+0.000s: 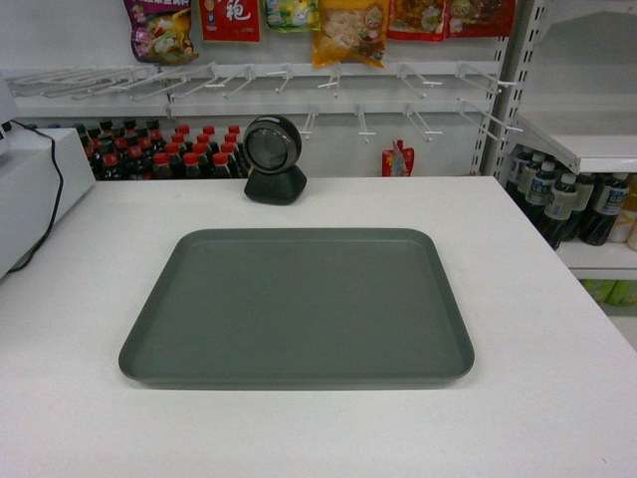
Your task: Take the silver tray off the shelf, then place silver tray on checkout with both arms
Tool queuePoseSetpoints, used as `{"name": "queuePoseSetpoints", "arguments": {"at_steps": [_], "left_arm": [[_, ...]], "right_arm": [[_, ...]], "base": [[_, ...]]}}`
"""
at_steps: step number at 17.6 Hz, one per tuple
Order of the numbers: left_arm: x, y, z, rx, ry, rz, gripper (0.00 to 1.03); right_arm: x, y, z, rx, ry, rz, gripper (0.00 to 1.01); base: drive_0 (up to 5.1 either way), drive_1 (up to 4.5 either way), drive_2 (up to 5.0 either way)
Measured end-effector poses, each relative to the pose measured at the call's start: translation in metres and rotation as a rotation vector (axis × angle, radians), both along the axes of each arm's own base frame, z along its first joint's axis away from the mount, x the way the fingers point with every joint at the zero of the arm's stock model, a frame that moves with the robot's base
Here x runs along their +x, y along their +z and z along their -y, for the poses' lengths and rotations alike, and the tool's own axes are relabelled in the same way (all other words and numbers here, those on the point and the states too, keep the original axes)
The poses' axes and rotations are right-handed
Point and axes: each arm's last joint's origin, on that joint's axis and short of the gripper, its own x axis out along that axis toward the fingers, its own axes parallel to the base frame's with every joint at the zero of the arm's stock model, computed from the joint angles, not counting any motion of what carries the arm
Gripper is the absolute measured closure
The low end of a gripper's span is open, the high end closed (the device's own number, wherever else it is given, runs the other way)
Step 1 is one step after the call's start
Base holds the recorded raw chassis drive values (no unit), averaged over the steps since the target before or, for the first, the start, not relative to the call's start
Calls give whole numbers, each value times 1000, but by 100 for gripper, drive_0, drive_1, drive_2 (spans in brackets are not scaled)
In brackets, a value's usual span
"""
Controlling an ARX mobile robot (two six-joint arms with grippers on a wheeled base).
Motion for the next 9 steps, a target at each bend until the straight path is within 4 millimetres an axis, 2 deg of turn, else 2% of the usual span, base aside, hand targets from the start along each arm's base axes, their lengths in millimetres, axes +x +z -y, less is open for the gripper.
{"name": "queuePoseSetpoints", "arguments": {"at_steps": [2, 3, 9], "left_arm": [[0, 0, 0, 0, 0, 0, 7], [0, 0, 0, 1, 0, 0, 4], [0, 0, 0, 0, 0, 0, 5]], "right_arm": [[0, 0, 0, 0, 0, 0, 4], [0, 0, 0, 0, 0, 0, 3], [0, 0, 0, 0, 0, 0, 3]], "base": [[0, 0, 0], [0, 0, 0], [0, 0, 0]]}}
